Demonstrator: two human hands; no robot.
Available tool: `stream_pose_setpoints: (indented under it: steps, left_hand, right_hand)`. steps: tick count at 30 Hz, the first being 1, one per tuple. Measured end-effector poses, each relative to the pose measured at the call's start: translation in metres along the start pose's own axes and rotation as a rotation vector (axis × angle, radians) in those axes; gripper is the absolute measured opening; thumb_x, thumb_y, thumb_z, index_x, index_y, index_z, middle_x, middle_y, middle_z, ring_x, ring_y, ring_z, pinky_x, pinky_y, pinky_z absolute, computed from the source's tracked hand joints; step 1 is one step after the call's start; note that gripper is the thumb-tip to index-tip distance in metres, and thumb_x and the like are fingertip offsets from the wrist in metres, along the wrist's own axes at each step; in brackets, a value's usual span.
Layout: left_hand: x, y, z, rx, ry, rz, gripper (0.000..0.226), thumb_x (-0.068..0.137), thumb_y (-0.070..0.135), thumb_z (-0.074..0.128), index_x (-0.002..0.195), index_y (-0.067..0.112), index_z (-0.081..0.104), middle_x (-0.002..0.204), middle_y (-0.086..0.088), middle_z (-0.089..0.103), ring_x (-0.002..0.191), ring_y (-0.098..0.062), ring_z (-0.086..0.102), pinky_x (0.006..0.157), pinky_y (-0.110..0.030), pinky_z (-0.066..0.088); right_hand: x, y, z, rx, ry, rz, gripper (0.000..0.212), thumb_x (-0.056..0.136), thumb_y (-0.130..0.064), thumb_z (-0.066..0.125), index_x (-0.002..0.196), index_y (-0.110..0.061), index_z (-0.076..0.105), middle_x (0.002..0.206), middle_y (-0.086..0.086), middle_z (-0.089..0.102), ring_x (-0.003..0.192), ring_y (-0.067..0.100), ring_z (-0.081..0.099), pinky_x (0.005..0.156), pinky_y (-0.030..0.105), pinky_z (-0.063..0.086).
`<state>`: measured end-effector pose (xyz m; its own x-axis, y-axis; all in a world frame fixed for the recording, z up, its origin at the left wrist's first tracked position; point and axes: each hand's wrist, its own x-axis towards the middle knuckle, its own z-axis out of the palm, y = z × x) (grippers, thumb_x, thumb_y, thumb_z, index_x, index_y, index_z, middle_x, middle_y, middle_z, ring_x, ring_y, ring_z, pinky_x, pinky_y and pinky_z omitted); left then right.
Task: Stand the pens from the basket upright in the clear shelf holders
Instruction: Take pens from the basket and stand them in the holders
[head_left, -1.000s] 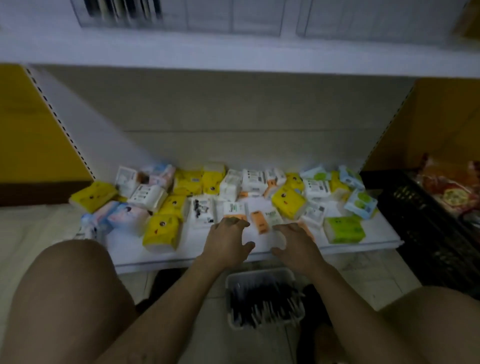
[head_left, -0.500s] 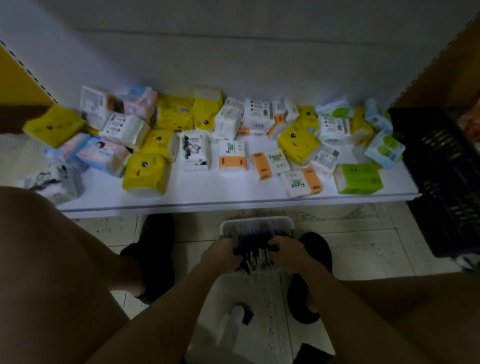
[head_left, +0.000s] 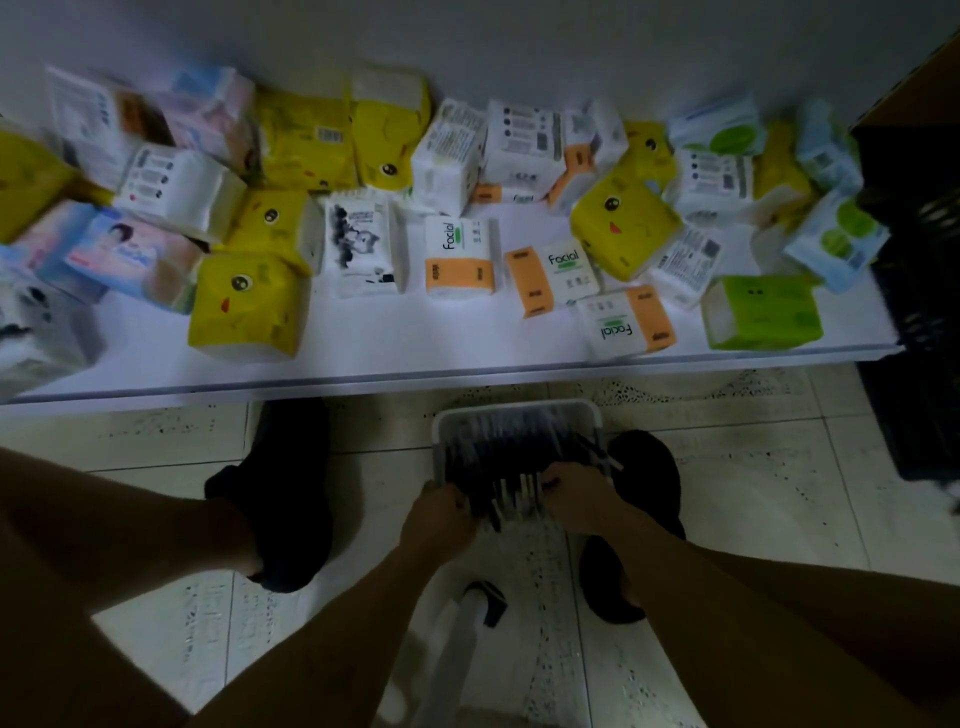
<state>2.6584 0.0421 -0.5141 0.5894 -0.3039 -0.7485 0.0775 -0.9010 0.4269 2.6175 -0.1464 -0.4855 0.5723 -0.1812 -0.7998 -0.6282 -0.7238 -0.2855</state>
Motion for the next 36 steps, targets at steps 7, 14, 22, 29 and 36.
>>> stream_pose_setpoints:
  steps: [7,14,22,29,36]
  left_hand:
    - [0.004,-0.006,0.015,0.126,0.036,0.107,0.030,0.092,0.017,0.054,0.120,0.005,0.059,0.123,-0.014,0.052,0.116,-0.027,0.049,0.091,-0.029,0.043]
    - [0.013,0.008,0.023,-0.169,-0.025,0.076,0.035,0.094,0.020,0.058,0.125,0.006,0.056,0.124,-0.013,0.058,0.115,-0.028,0.056,0.093,-0.034,0.048]
    - [0.033,0.010,0.009,-0.221,-0.081,-0.046,0.015,0.091,0.020,0.057,0.083,0.008,0.060,0.074,-0.004,0.056,0.067,-0.014,0.054,0.053,-0.017,0.039]
    - [0.038,0.015,0.022,-0.197,-0.074,-0.036,0.016,0.093,0.014,0.055,0.084,0.003,0.062,0.094,-0.023,0.065,0.093,-0.033,0.062,0.074,-0.034,0.048]
    - [0.035,0.015,0.017,-0.101,0.022,-0.059,0.018,0.089,0.016,0.058,0.079,0.003,0.065,0.064,0.001,0.051,0.065,-0.015,0.051,0.046,-0.017,0.031]
  right_hand:
    - [0.029,-0.011,0.035,-0.085,-0.023,-0.100,0.043,0.093,-0.011,0.050,0.136,-0.014,0.052,0.134,0.017,0.046,0.124,0.035,0.044,0.104,0.038,0.042]
    - [0.031,-0.014,0.056,-0.062,0.089,-0.078,0.040,0.092,-0.024,0.054,0.131,-0.013,0.058,0.132,0.018,0.049,0.118,0.034,0.047,0.098,0.040,0.045]
    - [0.028,-0.024,0.053,-0.008,0.099,-0.013,0.044,0.097,-0.024,0.051,0.139,-0.011,0.047,0.139,0.018,0.039,0.125,0.034,0.042,0.099,0.035,0.039]
    - [0.030,-0.024,0.050,0.081,0.039,0.044,0.028,0.094,-0.011,0.045,0.118,-0.002,0.058,0.137,0.022,0.039,0.124,0.038,0.038,0.108,0.039,0.033]
    - [0.017,-0.024,0.046,0.370,0.230,0.030,0.039,0.091,-0.009,0.055,0.054,-0.014,0.046,0.060,0.004,0.046,0.055,0.014,0.042,0.051,0.021,0.030]
